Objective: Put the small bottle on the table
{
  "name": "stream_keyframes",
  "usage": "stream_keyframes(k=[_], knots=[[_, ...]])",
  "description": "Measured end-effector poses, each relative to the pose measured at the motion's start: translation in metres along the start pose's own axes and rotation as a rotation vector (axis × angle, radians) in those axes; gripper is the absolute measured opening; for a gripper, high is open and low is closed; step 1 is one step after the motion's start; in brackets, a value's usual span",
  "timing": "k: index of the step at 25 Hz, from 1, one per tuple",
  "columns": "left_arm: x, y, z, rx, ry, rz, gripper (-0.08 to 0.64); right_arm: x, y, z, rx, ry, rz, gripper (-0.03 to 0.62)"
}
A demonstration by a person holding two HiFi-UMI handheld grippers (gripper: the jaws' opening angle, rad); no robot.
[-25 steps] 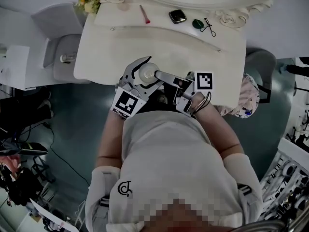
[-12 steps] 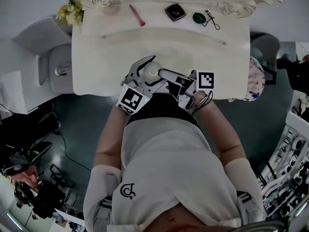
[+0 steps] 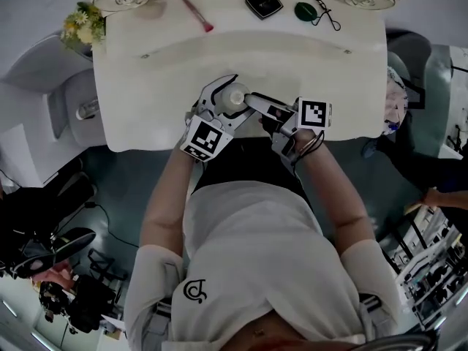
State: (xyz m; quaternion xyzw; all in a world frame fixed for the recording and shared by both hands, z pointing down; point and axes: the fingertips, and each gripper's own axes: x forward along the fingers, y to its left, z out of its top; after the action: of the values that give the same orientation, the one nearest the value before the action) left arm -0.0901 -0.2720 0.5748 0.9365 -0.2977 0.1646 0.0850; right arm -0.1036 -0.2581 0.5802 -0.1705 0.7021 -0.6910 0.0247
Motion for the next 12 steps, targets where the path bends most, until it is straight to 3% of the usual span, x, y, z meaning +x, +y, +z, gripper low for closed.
stream_keyframes(k=[3,7,12], knots=[[0.008,-0.001,-0.016,0.001,0.047,-0.01,0.35,-0.004,-0.015,0.001,0.01,-0.008,-0.051,0.329],[0.015,-0.002,-0.035,0.016,0.112,-0.015,0.35,-0.006,-0.028,-0.001,0.023,-0.022,-0.1,0.249],[0.017,-0.003,-0.038,0.019,0.117,-0.011,0.35,-0.007,-0.032,-0.001,0.033,-0.035,-0.101,0.253]])
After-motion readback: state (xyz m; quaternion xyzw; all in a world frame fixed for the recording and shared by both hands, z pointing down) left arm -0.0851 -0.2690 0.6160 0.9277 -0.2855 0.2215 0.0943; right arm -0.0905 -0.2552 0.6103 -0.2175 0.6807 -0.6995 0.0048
